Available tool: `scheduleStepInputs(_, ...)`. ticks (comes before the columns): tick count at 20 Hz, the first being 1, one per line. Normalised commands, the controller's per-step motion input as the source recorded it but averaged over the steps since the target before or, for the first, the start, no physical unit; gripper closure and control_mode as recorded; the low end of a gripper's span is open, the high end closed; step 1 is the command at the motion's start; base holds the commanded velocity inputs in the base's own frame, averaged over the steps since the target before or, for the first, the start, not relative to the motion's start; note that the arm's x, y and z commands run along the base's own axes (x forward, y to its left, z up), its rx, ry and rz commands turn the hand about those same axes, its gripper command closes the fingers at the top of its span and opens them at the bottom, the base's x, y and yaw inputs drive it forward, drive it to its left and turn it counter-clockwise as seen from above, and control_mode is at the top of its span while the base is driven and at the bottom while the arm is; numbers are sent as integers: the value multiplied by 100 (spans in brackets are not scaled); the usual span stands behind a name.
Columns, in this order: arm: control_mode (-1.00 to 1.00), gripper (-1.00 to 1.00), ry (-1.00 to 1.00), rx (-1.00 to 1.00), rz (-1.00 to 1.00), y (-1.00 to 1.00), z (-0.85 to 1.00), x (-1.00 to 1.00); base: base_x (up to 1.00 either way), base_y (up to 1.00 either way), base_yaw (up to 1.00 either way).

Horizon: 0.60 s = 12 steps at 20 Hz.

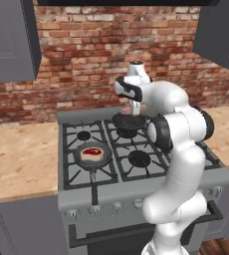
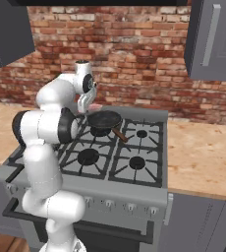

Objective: Place one of the steaks on the plate and the other in the bowl. Then place the bowl in the fridge.

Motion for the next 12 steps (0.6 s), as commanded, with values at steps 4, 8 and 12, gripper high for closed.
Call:
scheduleStepInputs(4,-100,100,-44,-5,9,18,29,-100,0,0,0)
scheduleStepInputs(8,-100,100,-24,-4,5,18,20,-100,0,0,0)
scheduleStepInputs(12,-100,100,0,0,1,12,37,-100,0,0,0)
